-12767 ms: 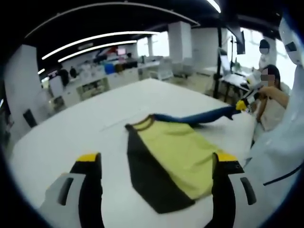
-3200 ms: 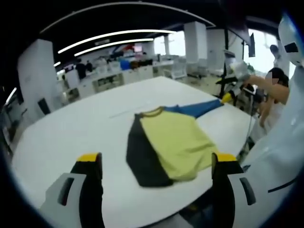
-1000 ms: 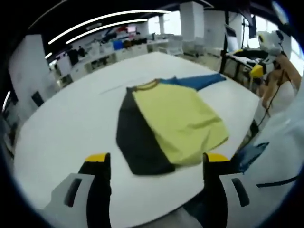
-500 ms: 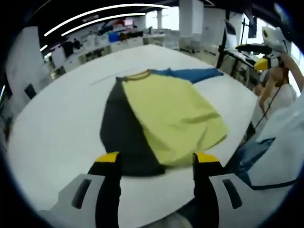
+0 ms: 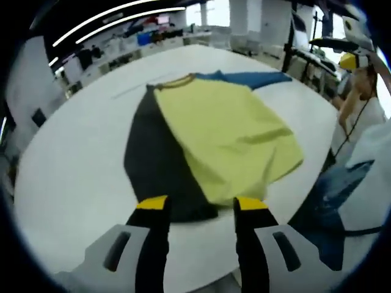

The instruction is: Fold the garment on the visible template until the final outline fits inside the template.

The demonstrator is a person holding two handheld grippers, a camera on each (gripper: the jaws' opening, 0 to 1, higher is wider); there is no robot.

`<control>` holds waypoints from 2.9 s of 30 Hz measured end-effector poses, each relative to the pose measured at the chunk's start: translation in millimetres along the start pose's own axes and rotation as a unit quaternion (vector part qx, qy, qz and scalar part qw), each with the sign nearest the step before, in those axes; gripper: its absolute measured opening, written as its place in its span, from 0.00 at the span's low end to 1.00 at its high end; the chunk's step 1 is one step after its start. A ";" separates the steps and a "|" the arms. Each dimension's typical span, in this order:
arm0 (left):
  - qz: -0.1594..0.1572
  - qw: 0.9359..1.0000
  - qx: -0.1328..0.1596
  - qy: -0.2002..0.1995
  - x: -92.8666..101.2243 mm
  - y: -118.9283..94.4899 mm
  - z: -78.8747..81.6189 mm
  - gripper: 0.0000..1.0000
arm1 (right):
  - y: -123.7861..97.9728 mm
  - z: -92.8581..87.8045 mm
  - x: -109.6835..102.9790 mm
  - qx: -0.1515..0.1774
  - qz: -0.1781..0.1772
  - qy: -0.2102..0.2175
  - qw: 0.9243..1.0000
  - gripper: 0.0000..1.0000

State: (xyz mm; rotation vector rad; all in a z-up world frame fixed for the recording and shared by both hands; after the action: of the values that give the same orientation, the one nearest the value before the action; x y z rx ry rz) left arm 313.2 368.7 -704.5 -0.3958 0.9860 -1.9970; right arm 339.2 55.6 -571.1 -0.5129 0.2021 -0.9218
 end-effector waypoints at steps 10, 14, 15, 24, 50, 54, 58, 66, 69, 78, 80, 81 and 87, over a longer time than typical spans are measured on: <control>-0.016 0.999 -0.008 -0.027 6.4 11.9 -5.5 0.24 | -1.3 -3.1 -0.7 -0.004 0.004 0.004 1.000 1.00; -0.017 0.999 -0.023 -0.022 7.1 16.1 -13.0 0.21 | -1.8 -2.3 1.1 -0.003 0.004 0.003 1.000 1.00; -0.016 0.999 -0.026 -0.022 6.9 16.9 -14.5 0.21 | -1.9 -2.1 1.7 -0.002 0.003 0.003 1.000 1.00; -0.005 0.999 -0.039 -0.026 5.4 24.7 -23.0 0.14 | 0.6 -4.2 3.0 -0.005 0.005 0.004 1.000 1.00; -0.009 0.997 -0.044 -0.071 -3.4 22.4 -18.3 0.00 | 4.4 -5.8 7.6 -0.005 0.005 0.012 1.000 1.00; -0.005 0.996 -0.038 -0.075 -8.1 14.7 -13.2 0.00 | 6.5 -4.4 6.7 -0.006 0.009 0.010 1.000 1.00; 0.001 0.997 -0.031 -0.072 -11.5 7.9 -7.6 0.00 | 9.3 -3.5 5.4 -0.010 0.012 0.005 1.000 1.00; 0.010 0.997 -0.012 -0.076 -22.9 -2.9 2.4 0.00 | 11.5 -0.3 2.0 -0.008 0.018 0.001 1.000 1.00; 0.018 0.995 -0.004 -0.096 -29.8 -8.7 5.4 0.00 | 12.0 0.4 1.6 -0.009 0.019 -0.001 1.000 1.00; 0.026 0.993 0.020 -0.117 -46.4 -20.3 10.1 0.00 | 13.1 -0.7 -3.6 -0.012 0.022 -0.002 1.000 1.00; 0.024 0.992 0.028 -0.125 -49.6 -22.5 12.2 0.00 | 13.3 -0.1 -4.7 -0.011 0.023 -0.001 1.000 1.00; 0.025 0.990 0.036 -0.132 -52.7 -24.3 14.0 0.00 | 13.4 0.3 -4.9 -0.010 0.023 0.000 1.000 1.00; 0.039 0.989 0.046 -0.135 -67.6 -31.8 14.8 0.00 | 14.2 1.4 -6.0 -0.010 0.021 -0.002 1.000 1.00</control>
State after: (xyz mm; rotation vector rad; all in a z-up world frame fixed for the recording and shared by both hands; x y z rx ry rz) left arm 343.9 426.2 -665.1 -0.5526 0.7263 -1.8511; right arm 346.2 68.0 -577.3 -0.5273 0.2187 -0.8790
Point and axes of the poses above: the point that each gripper's makers call its tool centre point, and the gripper's own axes: y roughly forward along the fingers, x roughly to its right, z roughly out of its top, the point moved 1 cm from there along -y, roughly backward along the fingers, and after that the axes turned 4 degrees about y, right-handed, at the moved point
